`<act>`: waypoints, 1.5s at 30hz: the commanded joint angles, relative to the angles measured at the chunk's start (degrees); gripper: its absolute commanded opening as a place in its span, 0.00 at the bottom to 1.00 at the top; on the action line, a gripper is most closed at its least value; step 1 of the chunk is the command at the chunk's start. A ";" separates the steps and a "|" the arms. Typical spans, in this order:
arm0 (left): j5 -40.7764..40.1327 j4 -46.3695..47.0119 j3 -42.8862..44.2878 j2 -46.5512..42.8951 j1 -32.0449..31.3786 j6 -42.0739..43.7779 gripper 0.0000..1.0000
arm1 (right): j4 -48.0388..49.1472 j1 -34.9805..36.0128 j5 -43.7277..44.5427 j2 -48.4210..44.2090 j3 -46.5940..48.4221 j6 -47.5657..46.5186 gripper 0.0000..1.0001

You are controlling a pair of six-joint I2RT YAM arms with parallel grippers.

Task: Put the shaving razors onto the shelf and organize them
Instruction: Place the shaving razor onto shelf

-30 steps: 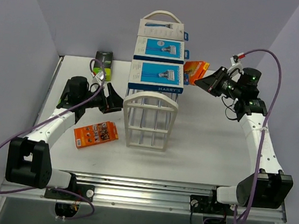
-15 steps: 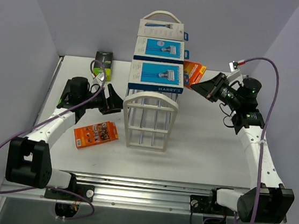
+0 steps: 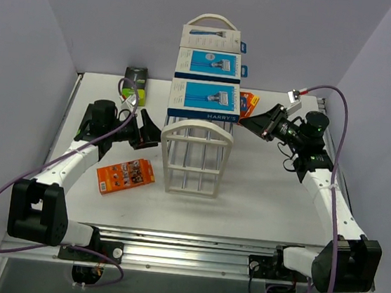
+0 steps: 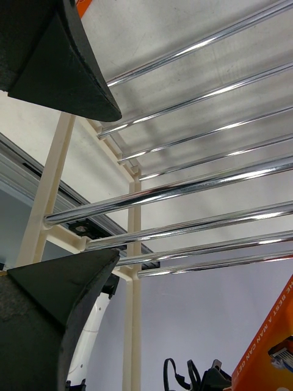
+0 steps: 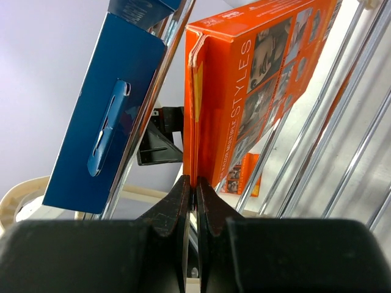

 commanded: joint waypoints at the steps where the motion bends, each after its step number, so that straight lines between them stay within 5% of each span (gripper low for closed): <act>1: -0.33 -0.03 2.64 0.34 -0.38 1.56 0.94 | 9.39 0.67 -2.44 -2.94 -1.01 2.32 0.00; 12: -0.42 -0.29 2.73 0.43 -0.56 1.74 0.94 | 9.75 0.67 -2.27 -5.13 -6.37 1.27 0.00; 27: -0.59 -0.65 2.82 0.60 -0.82 2.09 0.94 | -8.01 -3.10 2.48 -10.14 -6.55 -11.83 0.00; 39: -0.77 -0.73 2.82 0.78 -1.09 2.00 0.94 | 2.26 -6.36 -2.70 -11.11 -7.34 -5.51 0.00; 45: -0.68 -0.73 2.82 0.96 -1.18 2.00 0.94 | 19.22 -5.39 -3.50 -10.06 -10.15 5.30 0.00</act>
